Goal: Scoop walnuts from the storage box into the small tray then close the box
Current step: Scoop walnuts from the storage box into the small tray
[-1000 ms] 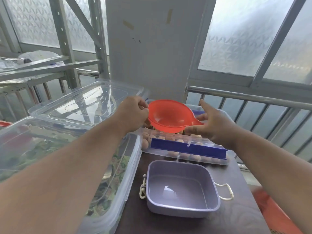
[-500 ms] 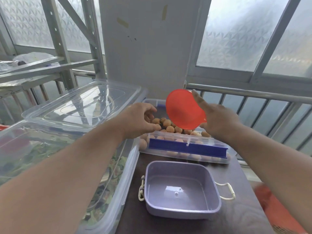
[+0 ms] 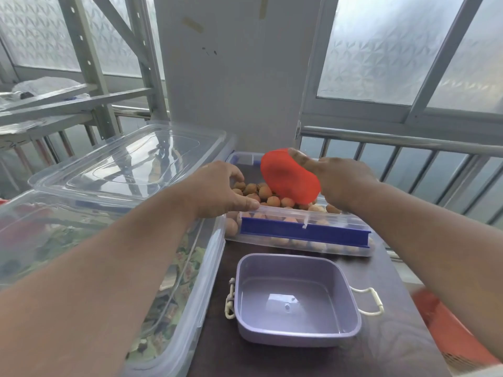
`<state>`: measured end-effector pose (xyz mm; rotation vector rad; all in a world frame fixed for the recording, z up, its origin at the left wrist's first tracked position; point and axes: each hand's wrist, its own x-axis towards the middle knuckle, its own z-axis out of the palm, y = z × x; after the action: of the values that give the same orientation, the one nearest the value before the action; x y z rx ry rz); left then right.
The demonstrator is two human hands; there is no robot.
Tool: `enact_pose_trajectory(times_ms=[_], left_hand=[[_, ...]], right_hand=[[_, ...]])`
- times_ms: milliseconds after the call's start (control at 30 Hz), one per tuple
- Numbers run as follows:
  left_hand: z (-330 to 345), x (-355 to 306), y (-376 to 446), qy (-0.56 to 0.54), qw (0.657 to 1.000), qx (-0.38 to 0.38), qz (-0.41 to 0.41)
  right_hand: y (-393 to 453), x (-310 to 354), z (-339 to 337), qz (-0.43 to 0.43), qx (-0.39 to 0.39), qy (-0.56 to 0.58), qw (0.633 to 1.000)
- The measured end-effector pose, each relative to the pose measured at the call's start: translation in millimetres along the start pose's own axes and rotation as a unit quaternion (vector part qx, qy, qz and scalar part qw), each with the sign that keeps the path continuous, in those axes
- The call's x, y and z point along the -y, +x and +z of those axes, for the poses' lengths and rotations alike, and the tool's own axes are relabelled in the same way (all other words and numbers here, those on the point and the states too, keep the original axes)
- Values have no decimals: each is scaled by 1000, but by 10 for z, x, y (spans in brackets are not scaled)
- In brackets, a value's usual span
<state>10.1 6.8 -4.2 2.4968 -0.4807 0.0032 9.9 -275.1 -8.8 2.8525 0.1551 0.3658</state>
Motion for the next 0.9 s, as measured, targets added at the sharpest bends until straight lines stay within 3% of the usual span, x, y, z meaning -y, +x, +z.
enact_pose_trajectory(times_ms=[167,500,900], left_hand=[[1,7,11,-5,1000,7,3],[-5,32,26,-21,1000,16,-1],[-9,56,42,-15,1000,12,0]], right_hand=[[30,24,55,-10,30,20,999],[74,-21,44,-15,161,220,962],[98,86,88,67,261,407,873]])
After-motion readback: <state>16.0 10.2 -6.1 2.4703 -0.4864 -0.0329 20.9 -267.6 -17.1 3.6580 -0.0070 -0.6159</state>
